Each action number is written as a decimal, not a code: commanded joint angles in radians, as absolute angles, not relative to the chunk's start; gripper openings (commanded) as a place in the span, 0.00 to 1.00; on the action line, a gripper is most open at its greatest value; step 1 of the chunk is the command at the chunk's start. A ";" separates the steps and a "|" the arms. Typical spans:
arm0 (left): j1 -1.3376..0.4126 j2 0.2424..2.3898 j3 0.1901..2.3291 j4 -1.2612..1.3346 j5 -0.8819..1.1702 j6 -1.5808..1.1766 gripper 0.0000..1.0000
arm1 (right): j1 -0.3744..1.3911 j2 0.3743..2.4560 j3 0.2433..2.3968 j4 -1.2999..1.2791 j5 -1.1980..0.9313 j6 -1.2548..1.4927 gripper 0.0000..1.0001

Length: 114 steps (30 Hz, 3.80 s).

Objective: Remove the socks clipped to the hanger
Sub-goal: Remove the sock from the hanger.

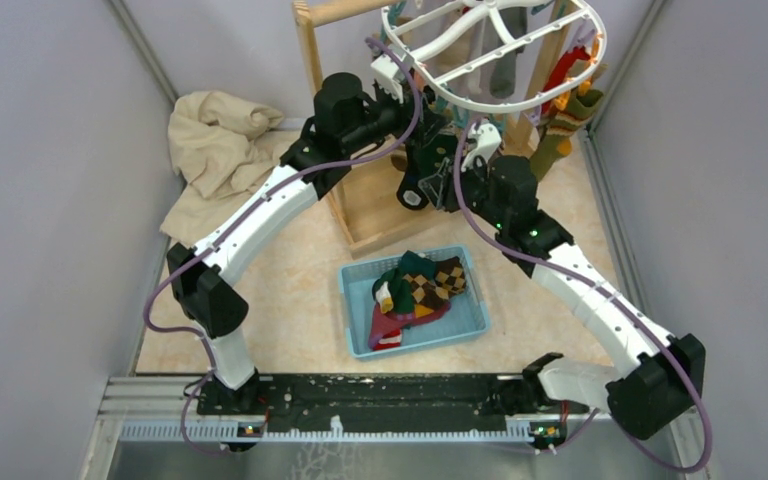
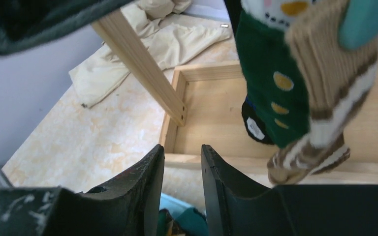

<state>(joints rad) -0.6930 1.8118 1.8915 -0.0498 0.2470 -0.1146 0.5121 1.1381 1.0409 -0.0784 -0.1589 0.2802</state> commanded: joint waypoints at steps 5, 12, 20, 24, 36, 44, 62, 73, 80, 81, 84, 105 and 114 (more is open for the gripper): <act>-0.686 1.773 1.896 -0.052 0.253 -0.109 0.71 | 0.520 1.257 1.142 0.062 0.077 0.195 0.38; -0.677 1.774 1.904 -0.061 0.255 -0.104 0.71 | 0.482 1.272 1.145 0.069 0.147 0.175 0.42; -0.669 1.772 1.900 -0.059 0.269 -0.104 0.71 | 0.398 1.252 1.096 0.115 0.055 0.204 0.51; -0.669 1.773 1.898 -0.057 0.275 -0.109 0.71 | 0.375 1.285 1.094 0.161 -0.019 0.216 0.52; -0.667 1.774 1.890 -0.055 0.284 -0.107 0.71 | 0.350 1.337 1.057 0.294 -0.171 0.273 0.47; -0.668 1.760 1.889 -0.076 0.295 -0.120 0.71 | 0.348 1.318 1.000 0.353 -0.223 0.298 0.06; -0.750 1.782 1.982 -0.180 0.128 -0.202 0.65 | 0.348 1.304 1.017 0.336 -0.243 0.297 0.00; -0.752 1.852 2.044 -0.177 0.070 -0.211 0.55 | 0.351 1.275 1.018 0.309 -0.252 0.282 0.00; -0.751 1.845 2.027 -0.179 0.024 -0.221 0.51 | 0.360 1.276 1.027 0.297 -0.253 0.273 0.00; -0.752 1.845 2.024 -0.175 0.022 -0.220 0.51 | 0.363 1.276 1.028 0.292 -0.253 0.270 0.00; -0.752 1.850 2.021 -0.151 0.038 -0.212 0.50 | 0.368 1.274 1.034 0.281 -0.255 0.263 0.00; -0.759 1.897 2.063 -0.117 0.061 -0.266 0.33 | 0.459 1.291 1.093 0.236 -0.214 0.227 0.00; -0.762 1.909 2.071 -0.088 0.096 -0.282 0.47 | 0.468 1.292 1.094 0.228 -0.207 0.218 0.00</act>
<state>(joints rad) -0.7563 1.8946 2.0399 -0.1314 0.0715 -0.2680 0.4564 1.3098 1.0428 0.1986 -0.2108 0.2352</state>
